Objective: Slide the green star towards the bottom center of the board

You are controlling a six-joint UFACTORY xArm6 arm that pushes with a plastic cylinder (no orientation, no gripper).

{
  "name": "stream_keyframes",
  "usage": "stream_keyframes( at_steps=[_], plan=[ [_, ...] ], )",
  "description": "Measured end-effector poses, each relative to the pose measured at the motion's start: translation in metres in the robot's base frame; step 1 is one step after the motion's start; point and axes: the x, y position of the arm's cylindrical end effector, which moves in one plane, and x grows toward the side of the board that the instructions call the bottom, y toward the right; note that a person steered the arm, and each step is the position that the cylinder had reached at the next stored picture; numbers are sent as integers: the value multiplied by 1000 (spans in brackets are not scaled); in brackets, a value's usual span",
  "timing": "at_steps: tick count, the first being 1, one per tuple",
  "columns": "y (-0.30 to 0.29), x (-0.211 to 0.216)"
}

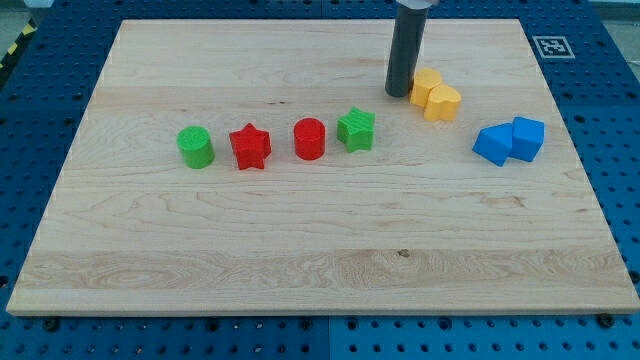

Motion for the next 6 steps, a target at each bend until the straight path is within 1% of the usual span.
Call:
stream_keyframes(
  at_steps=[1, 2, 4, 5, 6],
  plan=[
    [0, 0],
    [-23, 0],
    [-34, 55],
    [-48, 60],
    [-57, 41]
  ],
)
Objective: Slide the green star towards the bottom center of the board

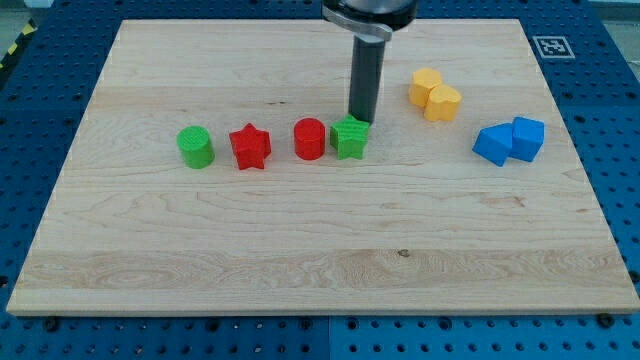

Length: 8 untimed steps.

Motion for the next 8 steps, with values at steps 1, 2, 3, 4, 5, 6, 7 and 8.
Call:
stream_keyframes(
  at_steps=[1, 2, 3, 4, 5, 6, 7, 8],
  plan=[
    [-6, -31],
    [-6, -13],
    [-5, 31],
    [-5, 66],
    [-5, 92],
    [-18, 95],
    [-63, 94],
    [-71, 81]
  ],
)
